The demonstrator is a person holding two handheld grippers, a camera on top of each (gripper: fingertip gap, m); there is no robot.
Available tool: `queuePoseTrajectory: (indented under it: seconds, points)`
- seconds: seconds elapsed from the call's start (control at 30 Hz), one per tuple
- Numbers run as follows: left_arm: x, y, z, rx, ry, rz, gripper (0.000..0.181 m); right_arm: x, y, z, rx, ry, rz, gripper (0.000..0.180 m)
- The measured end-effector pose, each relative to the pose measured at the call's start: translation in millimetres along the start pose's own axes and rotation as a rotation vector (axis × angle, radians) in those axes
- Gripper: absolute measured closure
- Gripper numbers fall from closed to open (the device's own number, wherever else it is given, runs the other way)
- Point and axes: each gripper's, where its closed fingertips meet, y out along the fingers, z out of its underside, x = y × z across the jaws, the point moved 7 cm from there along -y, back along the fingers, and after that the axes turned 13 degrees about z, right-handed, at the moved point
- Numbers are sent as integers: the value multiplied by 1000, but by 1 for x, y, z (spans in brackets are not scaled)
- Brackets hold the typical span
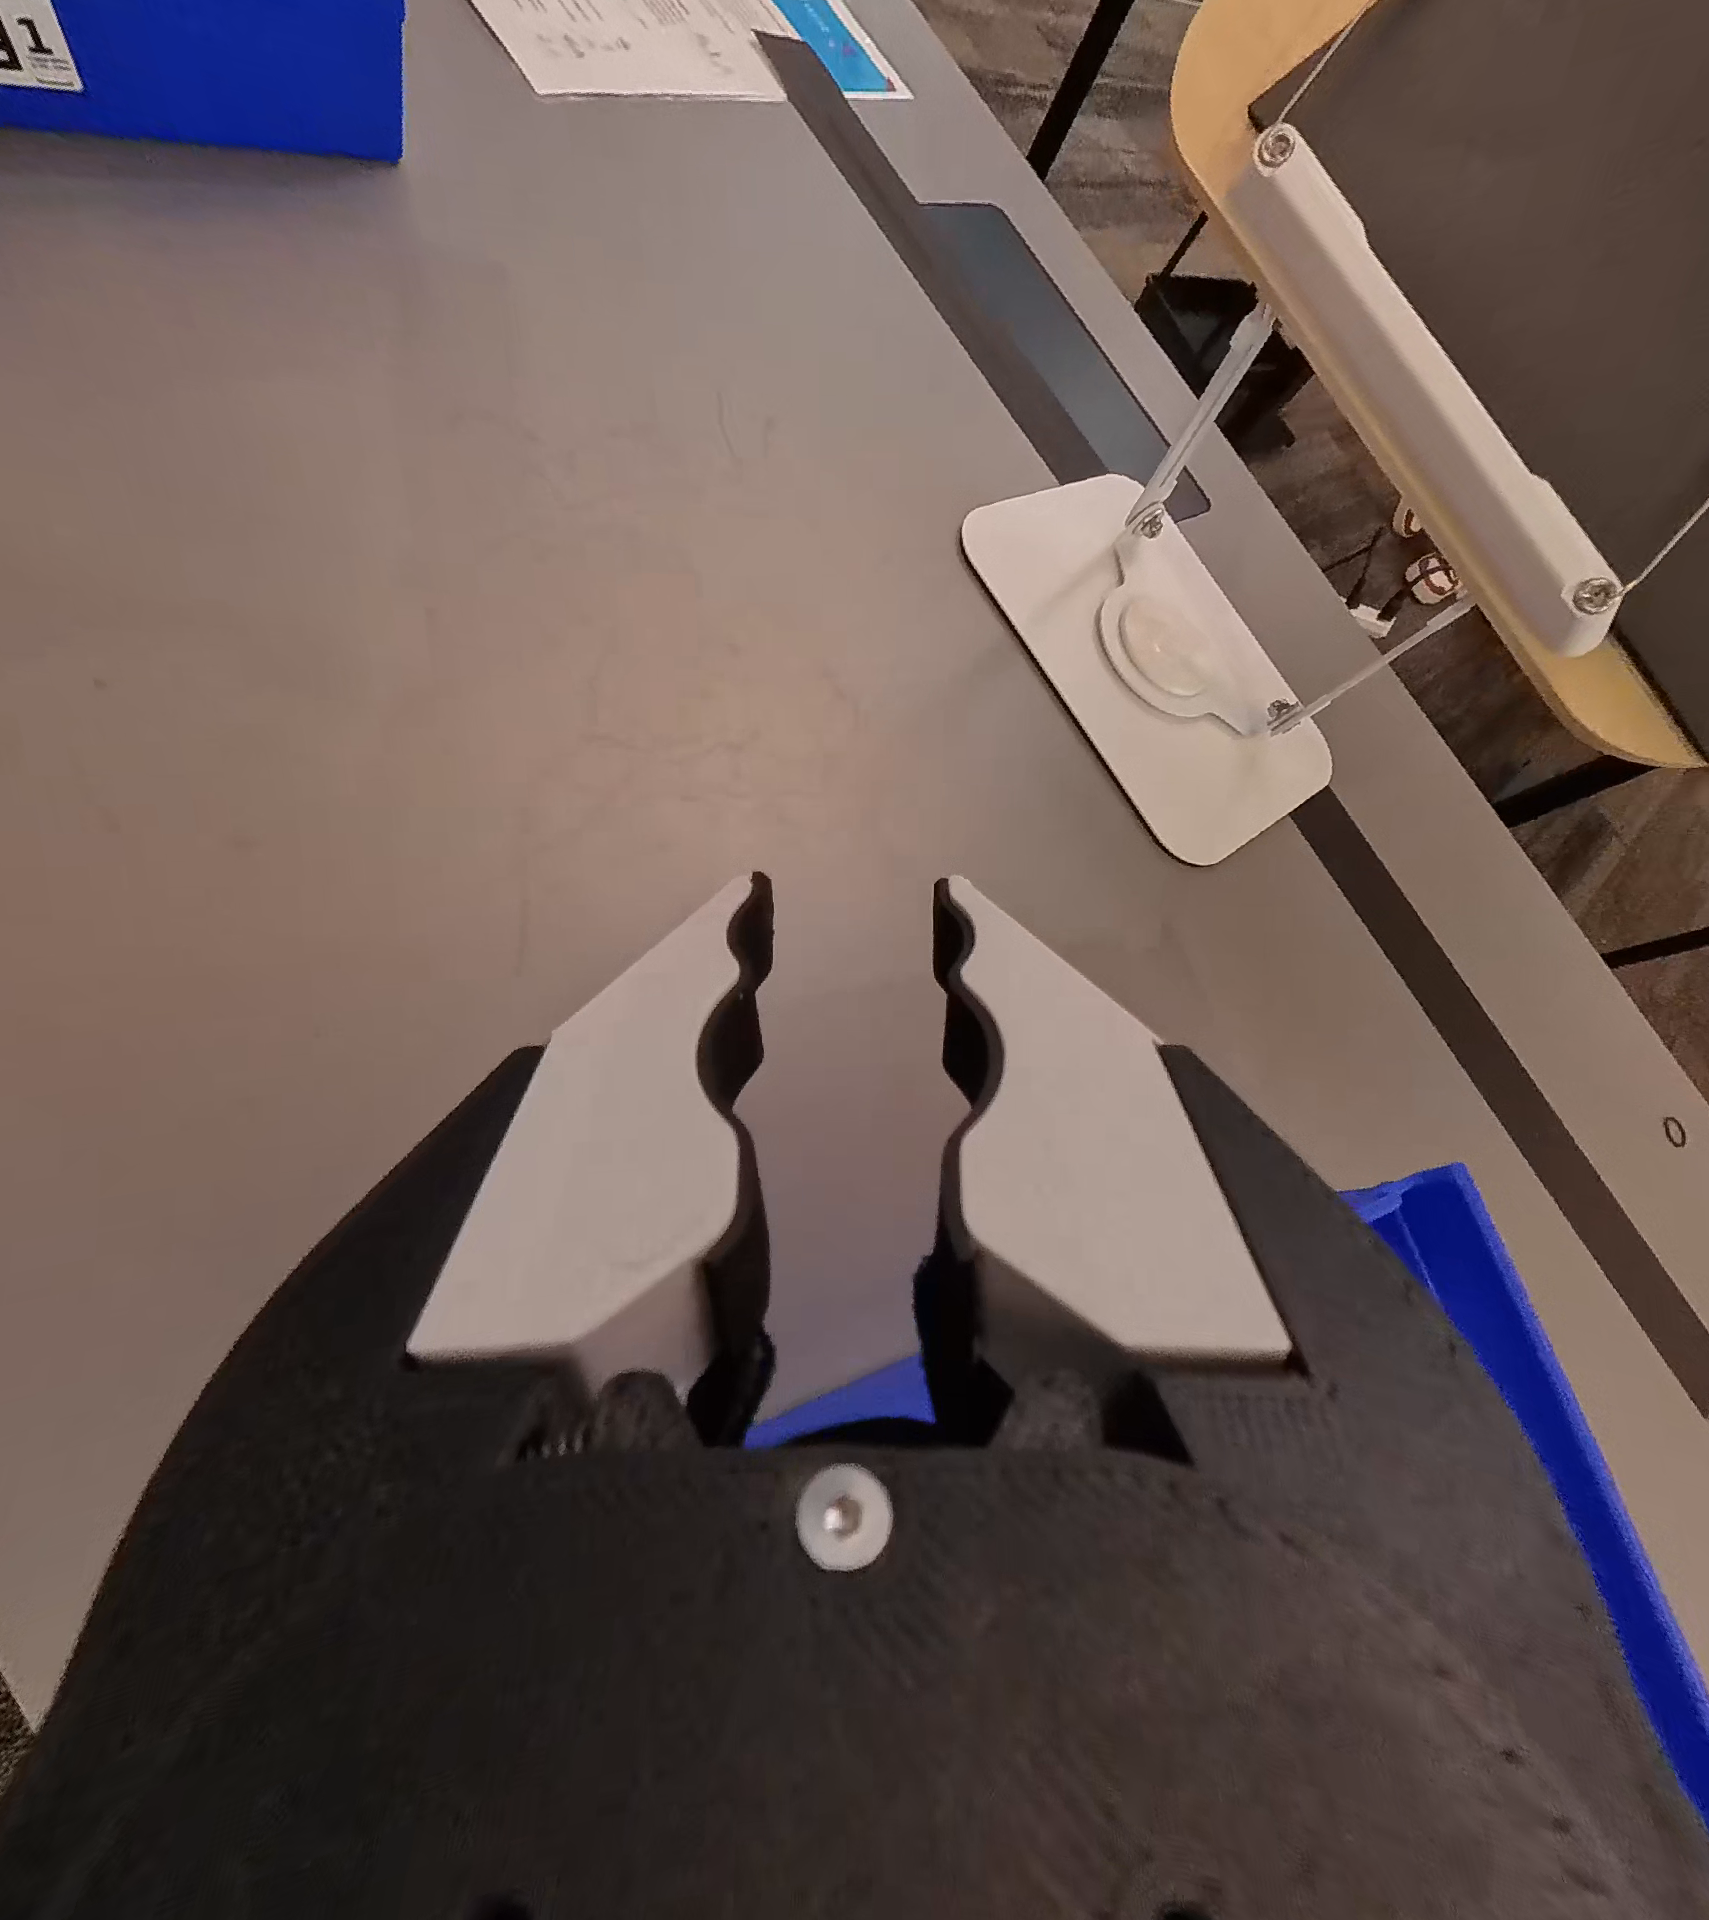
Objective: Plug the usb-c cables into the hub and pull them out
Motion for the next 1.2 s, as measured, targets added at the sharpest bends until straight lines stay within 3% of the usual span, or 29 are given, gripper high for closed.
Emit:
queuePoseTrajectory:
  seconds: [0.23, 0.43, 0.8, 0.97, 1.1, 1.2]
  points:
    - [-32, -57, -3, -158, 38, -128, 158, 4, 2, 1, -12, 7, -19, 151]
    - [-77, -99, 4, -138, 77, -253, 158, 10, 2, -2, -24, 0, -36, 151]
    - [-105, -93, 31, -18, 22, -296, 158, 22, 1, -6, -32, -22, -74, 151]
    - [-115, -94, -7, -92, 106, -316, 158, 29, 2, -6, -31, -22, -98, 151]
    - [-125, -95, -77, -239, 206, -327, 159, 32, 1, -6, -43, -12, -104, 151]
    - [-133, -71, -130, -231, 278, -272, 159, 32, -1, -6, -52, -1, -101, 151]
